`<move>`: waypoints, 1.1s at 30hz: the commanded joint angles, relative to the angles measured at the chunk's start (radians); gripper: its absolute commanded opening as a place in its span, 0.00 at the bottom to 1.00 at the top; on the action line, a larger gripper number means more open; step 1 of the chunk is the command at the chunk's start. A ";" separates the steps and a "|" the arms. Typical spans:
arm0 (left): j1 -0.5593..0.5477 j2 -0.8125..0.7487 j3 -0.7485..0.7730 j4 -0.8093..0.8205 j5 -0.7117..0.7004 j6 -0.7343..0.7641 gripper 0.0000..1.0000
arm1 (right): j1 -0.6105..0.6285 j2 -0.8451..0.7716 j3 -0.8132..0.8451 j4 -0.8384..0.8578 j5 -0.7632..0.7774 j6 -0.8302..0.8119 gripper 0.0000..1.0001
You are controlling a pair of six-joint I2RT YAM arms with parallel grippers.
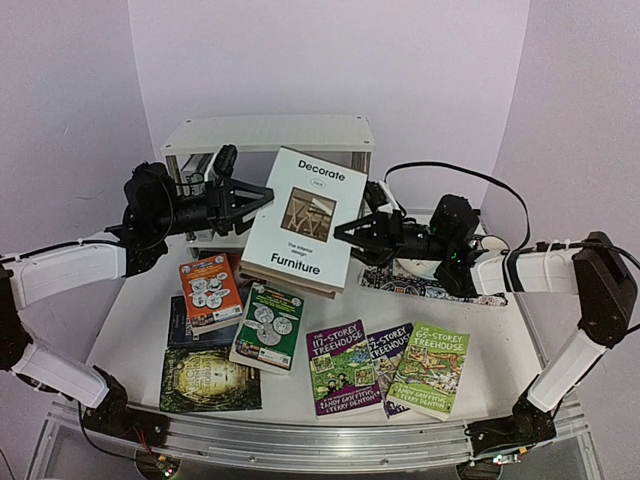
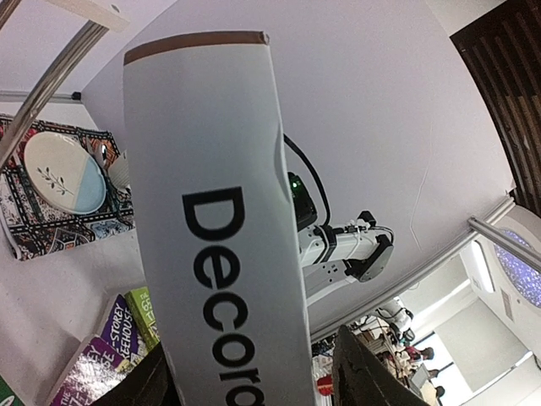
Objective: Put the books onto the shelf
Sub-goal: Pass from the left arm to the right, then pass from the right arm to the left
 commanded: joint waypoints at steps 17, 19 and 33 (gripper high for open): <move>-0.001 0.012 0.101 -0.279 0.157 0.233 0.54 | 0.008 -0.017 0.073 0.271 -0.167 -0.058 0.31; -0.002 0.011 0.111 -0.344 0.140 0.278 0.52 | 0.008 -0.020 0.075 0.256 -0.166 -0.071 0.35; -0.001 -0.096 0.163 -0.594 -0.050 0.495 0.33 | 0.003 -0.039 0.073 0.161 -0.158 -0.163 0.83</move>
